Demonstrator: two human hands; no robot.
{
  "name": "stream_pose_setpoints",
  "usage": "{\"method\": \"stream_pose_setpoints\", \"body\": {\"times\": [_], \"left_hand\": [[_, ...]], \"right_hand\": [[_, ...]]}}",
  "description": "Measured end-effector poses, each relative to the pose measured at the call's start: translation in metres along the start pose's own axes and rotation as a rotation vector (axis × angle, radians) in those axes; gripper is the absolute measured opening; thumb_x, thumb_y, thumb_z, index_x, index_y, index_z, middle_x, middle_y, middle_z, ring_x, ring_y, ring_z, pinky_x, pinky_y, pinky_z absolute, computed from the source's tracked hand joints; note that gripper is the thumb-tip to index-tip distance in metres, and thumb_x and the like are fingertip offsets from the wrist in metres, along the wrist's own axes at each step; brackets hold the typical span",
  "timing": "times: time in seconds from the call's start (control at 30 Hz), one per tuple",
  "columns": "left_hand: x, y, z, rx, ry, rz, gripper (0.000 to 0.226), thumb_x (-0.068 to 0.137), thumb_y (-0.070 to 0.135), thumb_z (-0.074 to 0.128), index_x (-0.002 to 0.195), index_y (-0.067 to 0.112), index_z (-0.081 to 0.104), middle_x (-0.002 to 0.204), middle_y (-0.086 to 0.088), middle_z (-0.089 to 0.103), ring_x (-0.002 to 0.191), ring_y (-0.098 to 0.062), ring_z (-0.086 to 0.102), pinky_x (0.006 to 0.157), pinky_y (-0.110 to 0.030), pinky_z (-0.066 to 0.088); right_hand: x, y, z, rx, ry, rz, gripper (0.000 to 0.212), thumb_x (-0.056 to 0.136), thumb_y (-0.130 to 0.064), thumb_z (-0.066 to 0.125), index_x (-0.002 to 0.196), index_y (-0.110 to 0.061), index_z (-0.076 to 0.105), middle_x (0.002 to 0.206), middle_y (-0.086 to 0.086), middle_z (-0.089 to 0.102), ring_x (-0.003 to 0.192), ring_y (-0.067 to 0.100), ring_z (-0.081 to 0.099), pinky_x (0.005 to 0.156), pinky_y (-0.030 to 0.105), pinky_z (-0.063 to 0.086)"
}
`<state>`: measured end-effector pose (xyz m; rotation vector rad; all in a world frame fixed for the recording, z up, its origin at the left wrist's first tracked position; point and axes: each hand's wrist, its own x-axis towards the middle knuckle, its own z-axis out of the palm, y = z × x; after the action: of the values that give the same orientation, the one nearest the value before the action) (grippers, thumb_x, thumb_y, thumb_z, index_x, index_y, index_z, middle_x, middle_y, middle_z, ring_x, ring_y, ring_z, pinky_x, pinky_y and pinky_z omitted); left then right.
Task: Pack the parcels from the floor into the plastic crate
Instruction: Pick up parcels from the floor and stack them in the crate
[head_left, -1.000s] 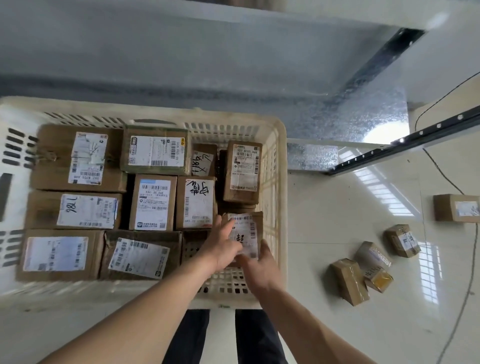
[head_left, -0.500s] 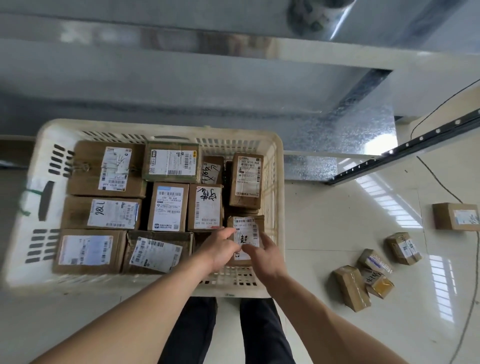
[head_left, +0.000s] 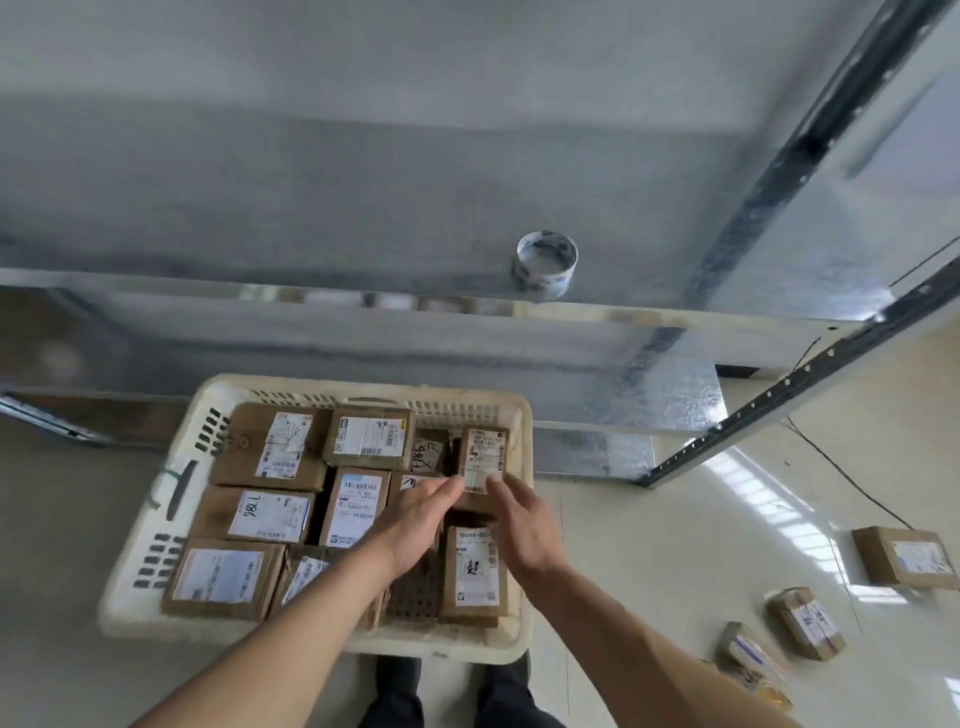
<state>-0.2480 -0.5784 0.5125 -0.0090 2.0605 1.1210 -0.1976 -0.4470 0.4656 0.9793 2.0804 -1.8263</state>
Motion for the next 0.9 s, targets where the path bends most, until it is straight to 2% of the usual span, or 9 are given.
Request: {"method": "stream_pose_setpoints", "body": {"times": [0.07, 0.13, 0.2, 0.37, 0.53, 0.7, 0.77, 0.83, 0.9], "left_hand": [[-0.014, 0.016, -0.003, -0.014, 0.029, 0.047, 0.055, 0.101, 0.054, 0.029, 0.145, 0.024, 0.044, 0.141, 0.01, 0.047, 0.123, -0.005, 0.04, 0.096, -0.022, 0.027], [-0.026, 0.029, -0.004, -0.006, 0.046, 0.087, 0.054, 0.102, 0.052, 0.027, 0.145, 0.024, 0.043, 0.137, 0.012, 0.047, 0.123, -0.005, 0.04, 0.096, -0.02, 0.024], [-0.035, 0.038, -0.006, -0.011, 0.062, 0.116, 0.053, 0.103, 0.051, 0.026, 0.144, 0.023, 0.045, 0.143, 0.008, 0.047, 0.131, -0.009, 0.04, 0.097, -0.02, 0.024], [-0.051, 0.048, -0.011, -0.04, 0.05, 0.179, 0.046, 0.102, 0.053, 0.025, 0.13, 0.03, 0.053, 0.113, 0.018, 0.048, 0.105, 0.002, 0.038, 0.094, -0.019, 0.025], [-0.064, 0.045, -0.018, -0.009, -0.008, 0.199, 0.028, 0.101, 0.054, 0.025, 0.087, 0.044, 0.047, 0.089, 0.032, 0.044, 0.083, 0.011, 0.042, 0.073, -0.013, 0.034], [-0.067, 0.032, -0.026, -0.005, -0.06, 0.233, 0.028, 0.1, 0.055, 0.026, 0.09, 0.046, 0.05, 0.093, 0.032, 0.048, 0.094, 0.008, 0.046, 0.093, -0.021, 0.027], [-0.065, 0.023, -0.029, -0.004, -0.096, 0.236, 0.032, 0.099, 0.057, 0.027, 0.107, 0.044, 0.055, 0.108, 0.028, 0.053, 0.114, -0.004, 0.047, 0.097, -0.023, 0.027], [-0.064, 0.018, -0.029, -0.007, -0.111, 0.257, 0.053, 0.097, 0.064, 0.029, 0.133, 0.033, 0.053, 0.133, 0.016, 0.053, 0.132, -0.014, 0.043, 0.099, -0.025, 0.028], [-0.064, 0.015, -0.027, 0.0, -0.134, 0.257, 0.062, 0.096, 0.065, 0.03, 0.141, 0.027, 0.048, 0.145, 0.006, 0.048, 0.137, -0.021, 0.041, 0.1, -0.027, 0.029]], "right_hand": [[0.0, -0.005, -0.007, -0.013, 0.004, -0.058, 0.108, 0.07, -0.094, 0.042, 0.148, -0.02, 0.052, 0.15, -0.003, 0.054, 0.14, 0.018, 0.048, 0.118, 0.046, 0.038], [-0.004, -0.016, -0.014, -0.033, 0.015, -0.096, 0.108, 0.071, -0.095, 0.039, 0.148, -0.021, 0.052, 0.15, -0.001, 0.055, 0.139, 0.017, 0.05, 0.118, 0.045, 0.038], [-0.015, -0.03, -0.021, -0.049, 0.037, -0.12, 0.097, 0.076, -0.085, 0.038, 0.147, -0.02, 0.054, 0.148, -0.001, 0.057, 0.137, 0.017, 0.052, 0.117, 0.044, 0.039], [-0.043, -0.051, -0.03, -0.046, 0.059, -0.195, 0.06, 0.091, -0.069, 0.041, 0.128, -0.031, 0.068, 0.125, -0.011, 0.071, 0.12, 0.012, 0.063, 0.108, 0.042, 0.047], [-0.063, -0.051, -0.025, -0.047, 0.136, -0.188, 0.062, 0.085, -0.074, 0.038, 0.118, -0.033, 0.072, 0.113, -0.014, 0.075, 0.109, 0.009, 0.067, 0.102, 0.044, 0.051], [-0.084, -0.05, -0.019, -0.027, 0.217, -0.192, 0.037, 0.103, -0.053, 0.046, 0.108, -0.03, 0.075, 0.103, -0.013, 0.076, 0.1, 0.006, 0.068, 0.099, 0.041, 0.053], [-0.092, -0.048, -0.019, -0.029, 0.238, -0.187, 0.038, 0.104, -0.051, 0.045, 0.111, -0.027, 0.074, 0.106, -0.014, 0.074, 0.101, 0.004, 0.066, 0.099, 0.037, 0.051], [-0.101, -0.043, -0.02, -0.018, 0.248, -0.166, 0.041, 0.104, -0.052, 0.044, 0.121, -0.024, 0.07, 0.115, -0.013, 0.069, 0.108, 0.007, 0.062, 0.1, 0.032, 0.047], [-0.108, -0.038, -0.022, -0.026, 0.273, -0.144, 0.052, 0.103, -0.055, 0.044, 0.135, -0.018, 0.062, 0.128, -0.007, 0.064, 0.119, 0.012, 0.057, 0.105, 0.032, 0.042]]}}
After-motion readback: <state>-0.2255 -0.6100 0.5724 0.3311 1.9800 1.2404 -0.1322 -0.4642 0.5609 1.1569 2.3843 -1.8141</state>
